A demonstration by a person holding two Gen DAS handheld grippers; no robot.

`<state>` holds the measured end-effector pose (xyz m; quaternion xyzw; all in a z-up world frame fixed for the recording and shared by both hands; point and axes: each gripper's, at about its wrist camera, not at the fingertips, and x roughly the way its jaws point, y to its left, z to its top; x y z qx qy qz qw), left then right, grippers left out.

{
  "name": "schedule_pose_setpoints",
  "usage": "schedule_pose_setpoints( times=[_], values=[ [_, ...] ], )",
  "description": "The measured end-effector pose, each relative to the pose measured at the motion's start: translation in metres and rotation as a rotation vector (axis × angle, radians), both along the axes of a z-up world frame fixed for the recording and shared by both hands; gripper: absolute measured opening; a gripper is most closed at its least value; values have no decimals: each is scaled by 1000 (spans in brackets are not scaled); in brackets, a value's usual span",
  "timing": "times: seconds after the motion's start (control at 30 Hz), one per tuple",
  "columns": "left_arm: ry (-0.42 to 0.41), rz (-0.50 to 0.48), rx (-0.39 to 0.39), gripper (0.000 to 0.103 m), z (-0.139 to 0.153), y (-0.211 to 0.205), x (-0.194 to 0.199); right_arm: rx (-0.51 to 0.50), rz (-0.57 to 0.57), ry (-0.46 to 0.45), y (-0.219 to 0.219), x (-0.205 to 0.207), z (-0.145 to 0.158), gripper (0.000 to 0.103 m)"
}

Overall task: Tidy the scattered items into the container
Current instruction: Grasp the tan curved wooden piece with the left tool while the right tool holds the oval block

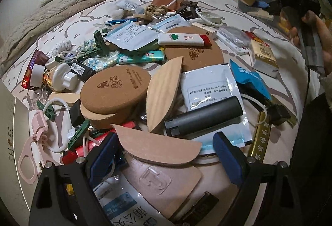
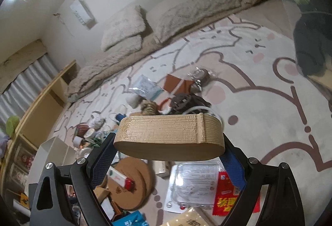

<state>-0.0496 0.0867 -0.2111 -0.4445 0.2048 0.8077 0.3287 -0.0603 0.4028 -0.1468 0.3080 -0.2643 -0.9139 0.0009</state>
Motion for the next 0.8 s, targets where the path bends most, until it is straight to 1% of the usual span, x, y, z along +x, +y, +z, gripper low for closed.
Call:
schedule_pose_setpoints(
  times=[0.23,0.33,0.37,0.4,0.57,0.6,0.8],
  values=[
    [17,2,-29,93,-1,2,2,15,23,58,-10,9,14,93],
    [25,11,-39,93,0,1,2,5,38,81,-14,12,19,93],
    [27,15,-41,91,0,0,2,4,42,87,-15,13,20,93],
    [28,19,-42,87,0,0,1,7,46,94,-17,15,22,93],
    [31,29,-40,82,1,-2,1,26,59,121,-25,21,30,93],
    [33,27,-40,79,1,-2,1,28,63,128,-26,22,32,93],
    [47,34,-39,79,2,-2,2,51,84,164,-36,29,43,93]
  ],
)
